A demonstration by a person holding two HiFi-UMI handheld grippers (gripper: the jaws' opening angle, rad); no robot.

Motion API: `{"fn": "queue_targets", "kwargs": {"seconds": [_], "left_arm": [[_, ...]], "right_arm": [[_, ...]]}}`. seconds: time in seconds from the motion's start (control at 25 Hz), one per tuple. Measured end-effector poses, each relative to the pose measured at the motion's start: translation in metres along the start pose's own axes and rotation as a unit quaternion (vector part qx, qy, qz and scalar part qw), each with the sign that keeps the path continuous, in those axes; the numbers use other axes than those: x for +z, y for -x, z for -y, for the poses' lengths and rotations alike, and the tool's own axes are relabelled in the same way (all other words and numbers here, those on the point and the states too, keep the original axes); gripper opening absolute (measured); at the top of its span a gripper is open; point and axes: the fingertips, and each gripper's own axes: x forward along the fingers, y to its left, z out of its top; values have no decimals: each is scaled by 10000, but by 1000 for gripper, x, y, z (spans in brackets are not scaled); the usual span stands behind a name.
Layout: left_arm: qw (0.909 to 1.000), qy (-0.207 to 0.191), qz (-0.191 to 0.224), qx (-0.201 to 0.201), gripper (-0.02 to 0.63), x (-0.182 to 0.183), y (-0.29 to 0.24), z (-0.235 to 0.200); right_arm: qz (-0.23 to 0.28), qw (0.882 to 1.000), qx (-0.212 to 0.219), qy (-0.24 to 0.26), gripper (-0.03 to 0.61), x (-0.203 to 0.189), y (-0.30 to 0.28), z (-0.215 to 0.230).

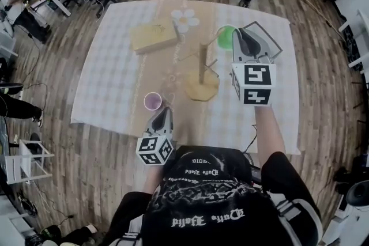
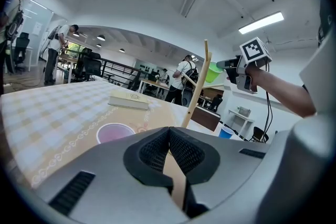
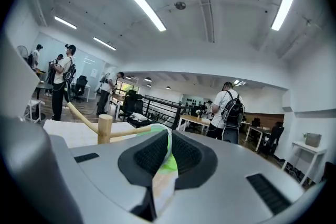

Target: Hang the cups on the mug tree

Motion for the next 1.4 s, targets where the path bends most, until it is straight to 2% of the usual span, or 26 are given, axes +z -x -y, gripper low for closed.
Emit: {"fn": "queue_targets", "kwargs": {"seconds": [0.36, 0.52, 0.88, 1.08, 1.4], "left_arm": [[10000, 95, 2, 20, 20, -4, 1, 0], [9999, 128, 0, 46, 20, -7, 5, 0], [9998, 181, -39, -38, 20, -12, 2, 4], [9998, 175, -37, -98, 20, -12, -2, 8], [9993, 193, -58, -302, 20, -14, -3, 17]], "right_arm": [[247, 9978, 146, 597, 35, 11, 5, -20], [350, 9957, 68, 855, 35, 13, 11, -23], [554, 9834, -193, 1717, 35, 20, 19, -36], [665, 9714, -237, 2267, 37, 21, 25, -49], [591, 9619, -272, 2655, 48, 11, 31, -67]]}}
